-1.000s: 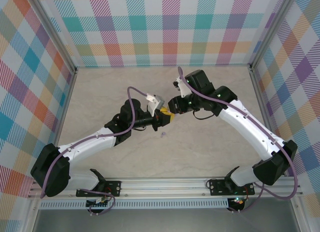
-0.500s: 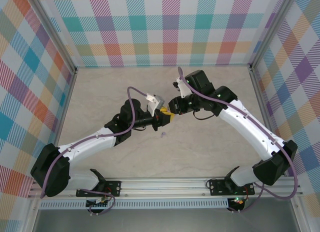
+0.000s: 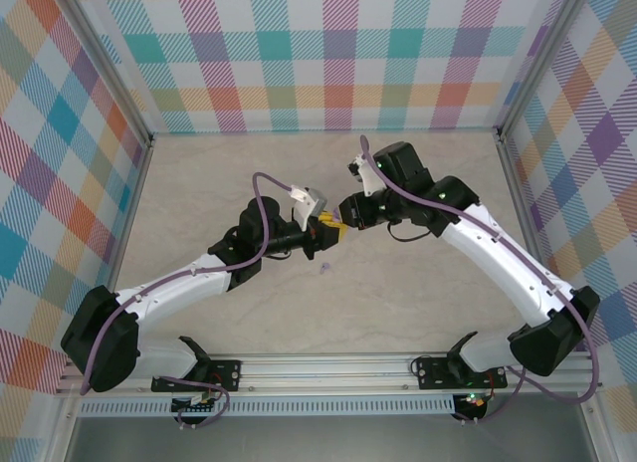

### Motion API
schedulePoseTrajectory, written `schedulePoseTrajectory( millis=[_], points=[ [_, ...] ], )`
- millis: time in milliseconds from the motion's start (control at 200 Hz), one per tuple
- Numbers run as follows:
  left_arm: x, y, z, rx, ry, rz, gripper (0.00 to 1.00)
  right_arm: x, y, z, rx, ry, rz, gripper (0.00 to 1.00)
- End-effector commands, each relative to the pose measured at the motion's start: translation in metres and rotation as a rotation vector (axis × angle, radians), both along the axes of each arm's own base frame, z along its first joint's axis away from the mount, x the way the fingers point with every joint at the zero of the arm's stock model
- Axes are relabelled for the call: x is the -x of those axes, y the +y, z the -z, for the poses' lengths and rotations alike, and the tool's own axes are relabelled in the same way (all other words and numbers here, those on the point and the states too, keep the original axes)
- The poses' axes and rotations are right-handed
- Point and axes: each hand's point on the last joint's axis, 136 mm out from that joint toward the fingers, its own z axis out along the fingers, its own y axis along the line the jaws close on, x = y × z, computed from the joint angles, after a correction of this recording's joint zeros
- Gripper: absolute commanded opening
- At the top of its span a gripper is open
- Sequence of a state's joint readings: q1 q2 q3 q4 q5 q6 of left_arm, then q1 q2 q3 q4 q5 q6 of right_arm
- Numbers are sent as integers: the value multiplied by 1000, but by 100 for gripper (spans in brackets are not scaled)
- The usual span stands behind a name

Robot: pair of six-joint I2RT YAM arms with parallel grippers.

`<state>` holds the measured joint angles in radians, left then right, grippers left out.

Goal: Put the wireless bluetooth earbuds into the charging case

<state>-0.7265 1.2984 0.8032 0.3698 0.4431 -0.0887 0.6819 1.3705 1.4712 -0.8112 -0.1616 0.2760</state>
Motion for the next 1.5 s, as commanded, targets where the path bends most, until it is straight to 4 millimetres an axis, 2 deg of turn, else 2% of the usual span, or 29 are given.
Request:
schedulePoseTrajectory(
  millis=[0,760,1150,1275,1495],
  points=[
    [3,-4,-36,81,-65,1,3,6,0,-9,-34,-27,-12,20],
    [-7,4,-50,165,-51,-90,3,11,-1,-10,-44,-29,-22,21],
    [-4,2,-50,169,-50,-66,3,15,2,-12,-62,-23,-51,25],
    [-2,-2,-48,158,-49,-41,3,17,5,-15,-79,-24,-66,29],
    [-2,-3,-40,131,-35,-35,3,16,2,-28,-102,-60,-43,47]
  ],
)
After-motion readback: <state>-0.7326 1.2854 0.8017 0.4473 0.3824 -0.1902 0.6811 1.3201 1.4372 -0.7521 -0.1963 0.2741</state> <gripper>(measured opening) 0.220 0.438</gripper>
